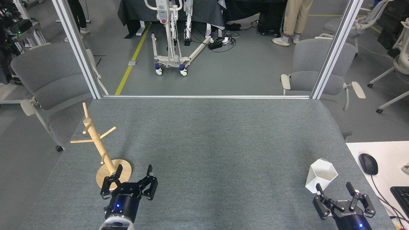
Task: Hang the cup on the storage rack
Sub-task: 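Position the open right gripper around the white cup's rim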
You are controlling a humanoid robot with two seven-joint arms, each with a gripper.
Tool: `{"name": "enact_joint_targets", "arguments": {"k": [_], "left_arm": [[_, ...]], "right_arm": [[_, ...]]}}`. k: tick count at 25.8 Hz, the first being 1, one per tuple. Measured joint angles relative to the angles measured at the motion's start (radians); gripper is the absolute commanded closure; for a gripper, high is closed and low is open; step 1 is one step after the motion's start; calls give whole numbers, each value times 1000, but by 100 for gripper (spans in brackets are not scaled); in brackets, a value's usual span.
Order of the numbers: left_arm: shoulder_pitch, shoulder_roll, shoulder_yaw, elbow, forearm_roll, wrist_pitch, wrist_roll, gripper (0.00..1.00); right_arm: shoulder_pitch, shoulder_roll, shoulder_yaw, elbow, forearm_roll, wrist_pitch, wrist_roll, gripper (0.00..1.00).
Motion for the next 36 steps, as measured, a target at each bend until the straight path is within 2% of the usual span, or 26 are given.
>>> {"name": "enact_joint_targets", "arguments": {"k": [12, 36], "left_arm": [[-2, -2, -3, 15, 0, 4, -1, 0], [-18, -3, 0, 60, 0, 7, -1, 0]], "right_arm": [[-46, -6, 5, 92, -2, -10, -1, 1], [-101, -14, 7, 154, -2, -8, 5, 1]]}}
